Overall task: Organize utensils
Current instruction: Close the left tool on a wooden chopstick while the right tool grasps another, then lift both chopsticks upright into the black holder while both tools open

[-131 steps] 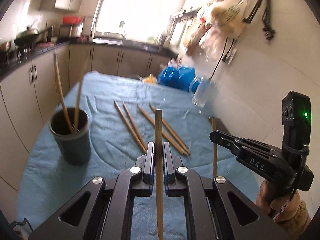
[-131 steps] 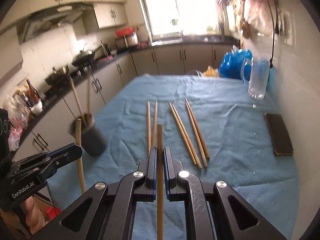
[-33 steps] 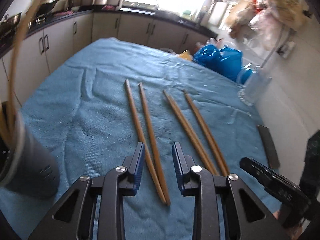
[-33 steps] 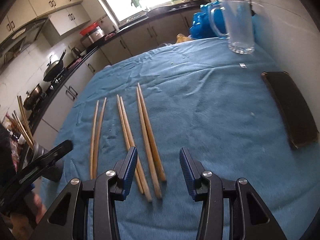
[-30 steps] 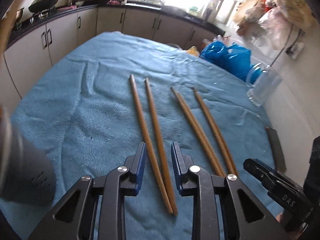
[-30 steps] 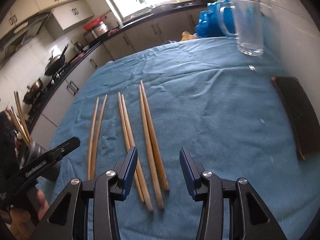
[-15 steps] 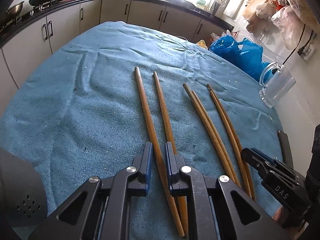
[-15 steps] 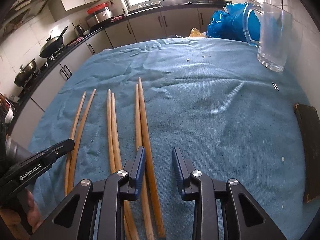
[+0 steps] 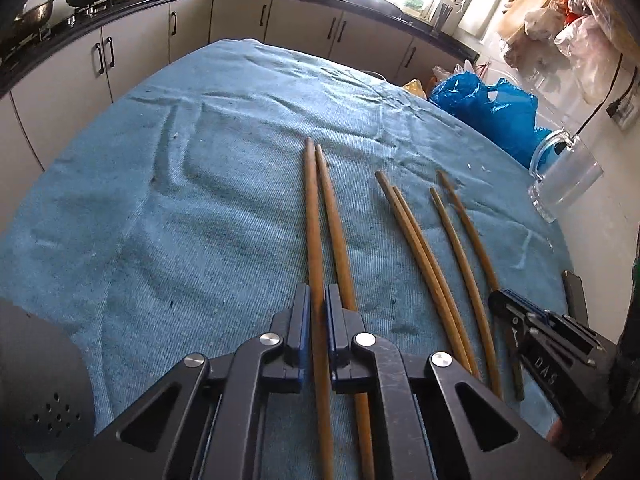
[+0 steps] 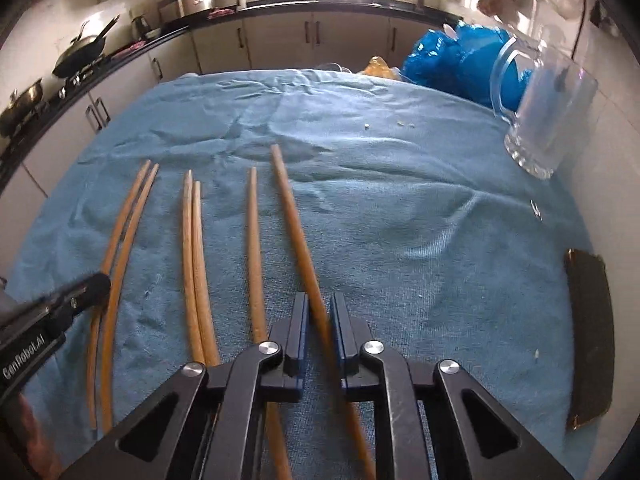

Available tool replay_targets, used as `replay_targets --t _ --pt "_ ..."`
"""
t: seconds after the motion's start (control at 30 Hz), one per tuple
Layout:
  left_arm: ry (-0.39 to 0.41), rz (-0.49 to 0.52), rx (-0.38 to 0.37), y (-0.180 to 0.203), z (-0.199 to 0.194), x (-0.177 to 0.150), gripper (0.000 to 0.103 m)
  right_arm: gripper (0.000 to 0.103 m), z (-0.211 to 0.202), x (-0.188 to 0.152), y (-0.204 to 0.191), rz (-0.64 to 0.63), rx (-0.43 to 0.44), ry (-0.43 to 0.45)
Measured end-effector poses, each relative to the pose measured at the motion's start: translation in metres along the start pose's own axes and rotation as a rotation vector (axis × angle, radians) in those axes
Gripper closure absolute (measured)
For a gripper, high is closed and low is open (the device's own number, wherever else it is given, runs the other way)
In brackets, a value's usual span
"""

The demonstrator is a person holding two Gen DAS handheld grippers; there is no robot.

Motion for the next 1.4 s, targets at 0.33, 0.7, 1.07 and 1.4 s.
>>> replay_targets --t 0.33,0.7,1.07,1.4 --pt "-0.127 -0.026 -0.105 -0.007 -0.043 -0.064 0.096 0.095 -0.036 -0.051 0.028 0.101 0.018 -0.043" --pt "-0.24 0.086 -0.193 -0.017 -0.111 -0.152 0.096 0.095 -0.119 -0.169 0.052 0.104 0.063 -0.142" --pt "-0.153 0.131 -0.176 -0.009 -0.127 -0.118 0.096 0.072 -0.112 -0.159 0.053 0.103 0.062 -0.167" --pt "-0.225 0.183 -0.097 0.003 -0.076 -0.102 0.095 0.072 -0.084 -0.123 0.05 0.063 0.016 -0.23"
Point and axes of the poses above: each gripper's, at about its wrist camera, not at the fingertips, and z roughly the way its jaws point, y to its right, x to its top, the point moved 6 cm from there along z, roughly the way its jaws point, and after that the axes turned 2 degrees about y, right-handed, at the moved point
